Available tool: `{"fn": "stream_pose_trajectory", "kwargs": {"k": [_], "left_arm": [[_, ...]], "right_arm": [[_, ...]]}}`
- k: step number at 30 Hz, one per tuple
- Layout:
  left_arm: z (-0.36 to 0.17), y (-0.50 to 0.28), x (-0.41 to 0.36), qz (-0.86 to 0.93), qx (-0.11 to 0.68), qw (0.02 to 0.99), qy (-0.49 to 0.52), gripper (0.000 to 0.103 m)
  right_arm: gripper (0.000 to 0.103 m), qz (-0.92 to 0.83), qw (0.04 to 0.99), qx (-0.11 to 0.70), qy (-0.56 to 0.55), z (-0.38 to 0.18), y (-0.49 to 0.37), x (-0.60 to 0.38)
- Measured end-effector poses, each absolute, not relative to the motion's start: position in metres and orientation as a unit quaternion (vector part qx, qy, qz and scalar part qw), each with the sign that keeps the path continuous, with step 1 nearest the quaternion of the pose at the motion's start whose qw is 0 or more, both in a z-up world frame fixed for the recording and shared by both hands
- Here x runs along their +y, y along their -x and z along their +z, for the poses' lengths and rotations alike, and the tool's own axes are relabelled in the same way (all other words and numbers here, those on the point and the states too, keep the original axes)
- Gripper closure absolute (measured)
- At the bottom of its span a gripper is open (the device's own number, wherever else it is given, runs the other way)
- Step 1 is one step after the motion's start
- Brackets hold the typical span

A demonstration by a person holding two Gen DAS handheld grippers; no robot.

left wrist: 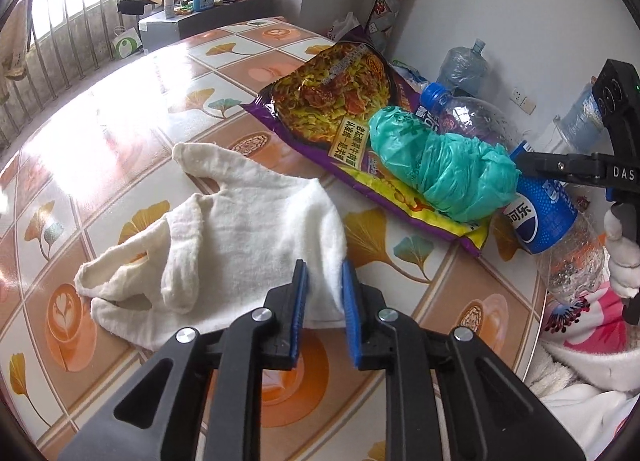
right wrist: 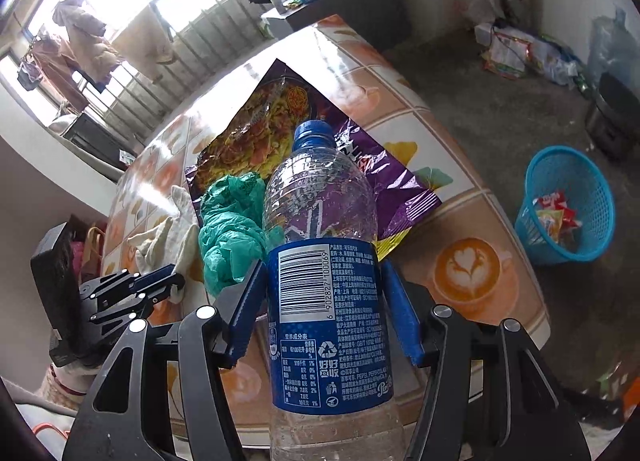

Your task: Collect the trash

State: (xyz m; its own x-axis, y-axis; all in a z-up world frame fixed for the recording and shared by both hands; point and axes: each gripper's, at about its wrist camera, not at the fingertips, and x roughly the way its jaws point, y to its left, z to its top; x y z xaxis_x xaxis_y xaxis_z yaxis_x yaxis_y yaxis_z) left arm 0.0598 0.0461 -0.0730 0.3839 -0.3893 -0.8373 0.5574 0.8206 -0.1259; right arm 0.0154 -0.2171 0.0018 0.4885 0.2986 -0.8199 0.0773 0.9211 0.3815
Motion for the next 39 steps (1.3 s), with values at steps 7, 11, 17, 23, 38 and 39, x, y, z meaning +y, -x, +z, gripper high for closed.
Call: {"fn": "stream_pose_trajectory", "kwargs": {"k": [7, 11, 17, 23, 38, 39], "left_arm": [[-0.072, -0.055, 0.040, -0.281, 0.459, 0.833, -0.130, 0.093], [-0.064, -0.059, 0.047, -0.275, 0.451, 0.841, -0.118, 0.096], [-0.035, -0.064, 0.062, -0.269, 0.425, 0.860, -0.088, 0.097], [0.003, -0.066, 0.075, -0.257, 0.378, 0.886, -0.079, 0.097], [0.082, -0.068, 0.105, -0.244, 0.294, 0.924, -0.036, 0.097], [0.085, -0.068, 0.105, -0.244, 0.289, 0.925, -0.037, 0.097]], "right_arm": [[0.048, 0.072, 0.842, 0.499, -0.193, 0.006, -0.014, -0.219], [0.049, 0.075, 0.844, 0.490, -0.204, 0.011, -0.012, -0.222], [0.049, 0.070, 0.852, 0.471, -0.217, 0.024, -0.009, -0.229], [0.049, 0.067, 0.860, 0.449, -0.232, 0.037, -0.006, -0.235], [0.049, 0.079, 0.872, 0.408, -0.258, 0.058, 0.000, -0.242], [0.049, 0.080, 0.872, 0.407, -0.259, 0.059, -0.001, -0.242]]}}
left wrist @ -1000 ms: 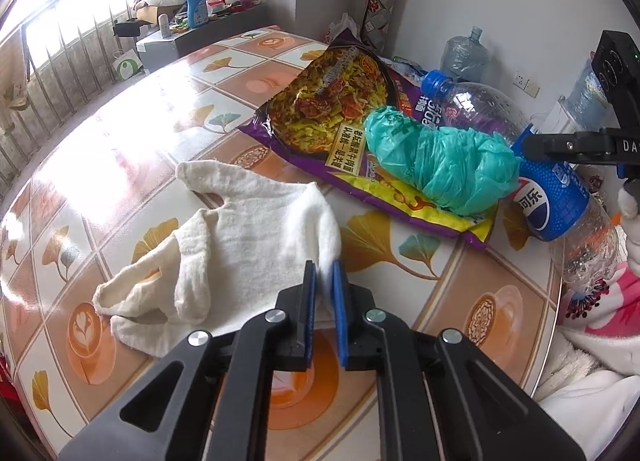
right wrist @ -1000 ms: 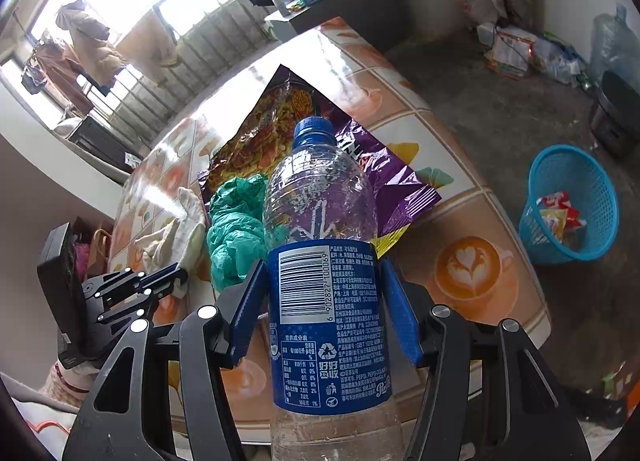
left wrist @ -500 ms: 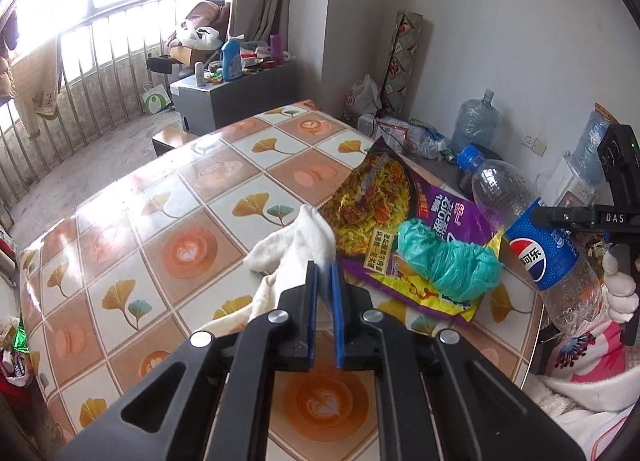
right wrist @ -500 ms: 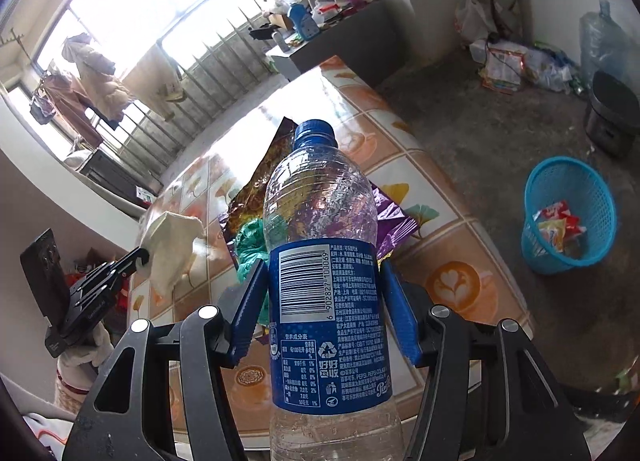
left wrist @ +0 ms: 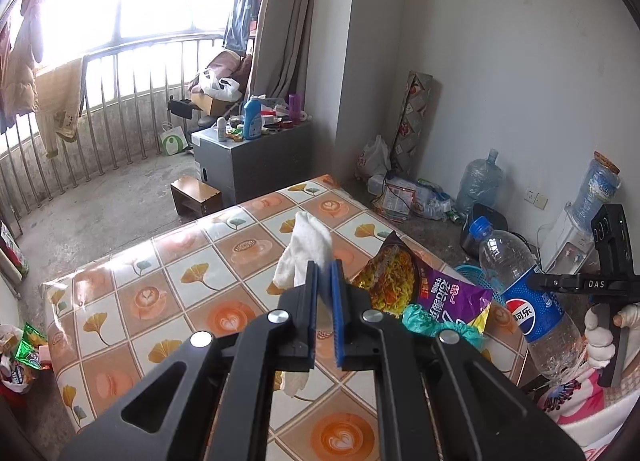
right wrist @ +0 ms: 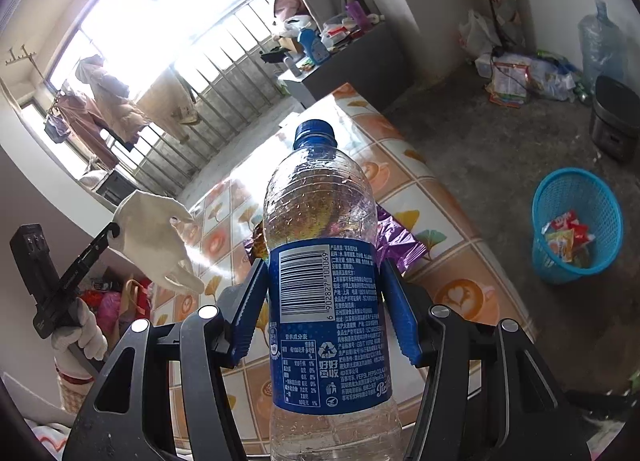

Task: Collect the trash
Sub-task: 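Carry glove and Pepsi bottle over the blue wastebasket and open both tools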

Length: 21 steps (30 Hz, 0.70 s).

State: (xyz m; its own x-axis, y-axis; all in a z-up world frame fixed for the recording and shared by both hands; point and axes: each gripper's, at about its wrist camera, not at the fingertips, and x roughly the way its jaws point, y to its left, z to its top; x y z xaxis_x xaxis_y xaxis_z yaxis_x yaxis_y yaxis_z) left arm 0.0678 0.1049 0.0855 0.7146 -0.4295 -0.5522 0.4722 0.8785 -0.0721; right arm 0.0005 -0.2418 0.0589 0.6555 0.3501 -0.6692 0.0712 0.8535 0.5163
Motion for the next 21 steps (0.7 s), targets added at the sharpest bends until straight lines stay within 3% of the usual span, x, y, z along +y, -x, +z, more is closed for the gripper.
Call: {"fn": "stream_pose_trajectory", "kwargs": {"k": [21], "left_arm": [[0.129, -0.085, 0.045, -0.320, 0.236, 0.917, -0.043, 0.097]], "right_arm": [[0.049, 0.093, 0.878, 0.379, -0.276, 0.067, 0.000, -0.261]]}}
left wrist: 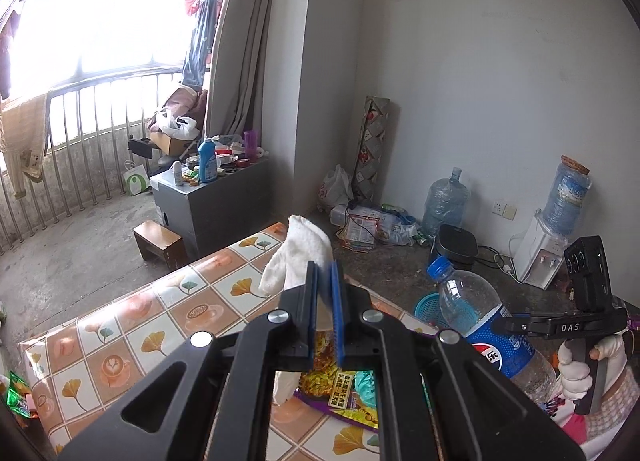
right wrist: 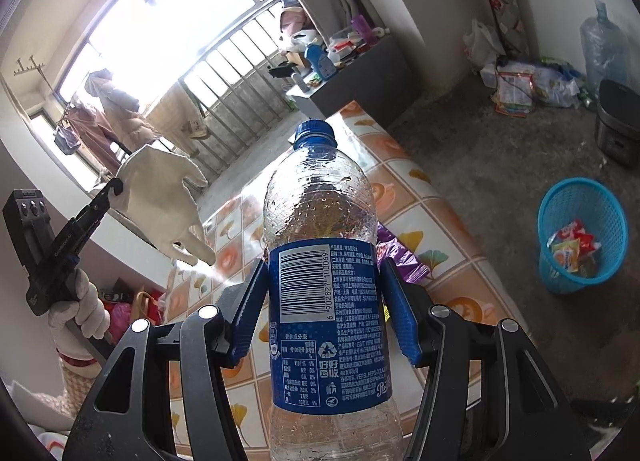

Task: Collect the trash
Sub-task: 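Carry glove and Pepsi bottle over the blue wastebasket and open both tools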

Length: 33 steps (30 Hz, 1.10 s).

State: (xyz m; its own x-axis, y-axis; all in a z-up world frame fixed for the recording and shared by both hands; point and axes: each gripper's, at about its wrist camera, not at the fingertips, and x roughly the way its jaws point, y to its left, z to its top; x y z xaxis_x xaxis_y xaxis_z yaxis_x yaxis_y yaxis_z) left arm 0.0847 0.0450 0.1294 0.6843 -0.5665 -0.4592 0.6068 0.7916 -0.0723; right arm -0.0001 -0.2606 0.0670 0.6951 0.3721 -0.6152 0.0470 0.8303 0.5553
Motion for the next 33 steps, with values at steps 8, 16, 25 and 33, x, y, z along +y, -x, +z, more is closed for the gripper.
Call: {"fn": "stream_pose_trajectory", "kwargs": {"k": [8, 16, 25, 33], "left_arm": [[0.154, -0.102, -0.040, -0.414, 0.232, 0.879, -0.042, 0.097], [0.152, -0.108, -0.186, -0.523, 0.256, 0.808, -0.089, 0.097], [0.086, -0.114, -0.357, -0.565, 0.342, 0.733, -0.162, 0.096], [0.023, -0.131, -0.461, -0.547, 0.367, 0.724, -0.205, 0.094]], "right_arm": [[0.049, 0.052, 0.879, 0.347, -0.324, 0.067, 0.020, -0.303], [0.049, -0.068, 0.837, 0.306, -0.448, 0.039, 0.069, -0.398], [0.049, -0.161, 0.774, 0.317, -0.523, -0.019, 0.082, -0.473], [0.046, -0.198, 0.700, 0.312, -0.611, -0.093, 0.038, -0.554]]}}
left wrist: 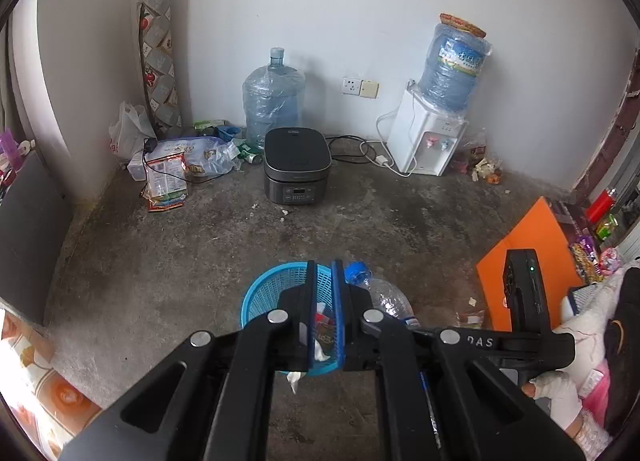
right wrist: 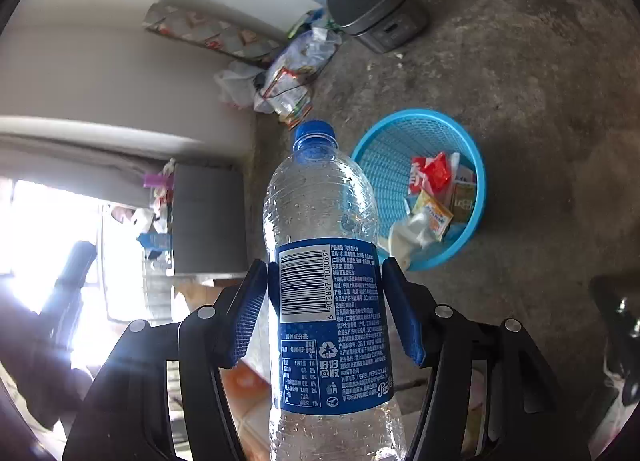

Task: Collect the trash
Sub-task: 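Carry glove and Pepsi bottle over the blue wastebasket and open both tools, then move both open tools back over the table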

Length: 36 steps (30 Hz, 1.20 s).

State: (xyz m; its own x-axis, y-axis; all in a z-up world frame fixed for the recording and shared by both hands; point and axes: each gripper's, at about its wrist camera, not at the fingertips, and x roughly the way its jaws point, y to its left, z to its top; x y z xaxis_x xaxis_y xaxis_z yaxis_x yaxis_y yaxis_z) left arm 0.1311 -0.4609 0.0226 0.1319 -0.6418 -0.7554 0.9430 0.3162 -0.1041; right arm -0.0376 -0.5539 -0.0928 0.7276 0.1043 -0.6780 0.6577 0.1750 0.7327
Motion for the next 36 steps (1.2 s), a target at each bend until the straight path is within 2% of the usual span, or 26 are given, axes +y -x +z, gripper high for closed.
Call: {"fn": "stream_pose_trajectory", "kwargs": {"k": [1, 2, 5, 11, 15, 21, 26, 32, 34, 36], "left_arm": [[0.015, -0.136, -0.469, -0.538, 0.371, 0.727, -0.210, 0.089], [0.008, -0.141, -0.474, -0.526, 0.381, 0.730, -0.211, 0.080], [0.001, -0.155, -0.462, -0.520, 0.406, 0.729, -0.180, 0.076], [0.023, -0.156, -0.414, -0.533, 0.378, 0.738, -0.172, 0.050], [0.052, -0.152, -0.370, -0.535, 0.346, 0.757, -0.148, 0.032], [0.081, -0.140, -0.296, -0.526, 0.303, 0.787, -0.114, 0.015], [0.095, -0.133, -0.230, -0.494, 0.288, 0.817, -0.078, 0.006], [0.102, -0.131, -0.141, -0.437, 0.281, 0.854, -0.036, 0.006], [0.099, -0.129, -0.111, -0.414, 0.281, 0.865, -0.031, 0.006], [0.094, -0.127, -0.081, -0.392, 0.286, 0.874, -0.025, 0.006]], "right_arm": [[0.046, -0.199, 0.691, 0.313, -0.620, -0.106, 0.031, -0.564], [0.046, -0.202, 0.678, 0.318, -0.632, -0.119, 0.027, -0.570], [0.046, -0.212, 0.654, 0.339, -0.643, -0.145, 0.020, -0.572], [0.046, -0.213, 0.650, 0.341, -0.645, -0.160, 0.035, -0.553], [0.046, -0.216, 0.659, 0.335, -0.638, -0.151, 0.049, -0.539], [0.046, -0.231, 0.704, 0.339, -0.580, -0.119, 0.061, -0.516], [0.044, -0.242, 0.751, 0.360, -0.497, -0.083, 0.059, -0.490], [0.042, -0.231, 0.814, 0.367, -0.387, -0.032, 0.051, -0.444], [0.038, -0.226, 0.840, 0.362, -0.337, -0.013, 0.046, -0.426], [0.027, -0.217, 0.865, 0.352, -0.285, 0.006, 0.041, -0.404]]}}
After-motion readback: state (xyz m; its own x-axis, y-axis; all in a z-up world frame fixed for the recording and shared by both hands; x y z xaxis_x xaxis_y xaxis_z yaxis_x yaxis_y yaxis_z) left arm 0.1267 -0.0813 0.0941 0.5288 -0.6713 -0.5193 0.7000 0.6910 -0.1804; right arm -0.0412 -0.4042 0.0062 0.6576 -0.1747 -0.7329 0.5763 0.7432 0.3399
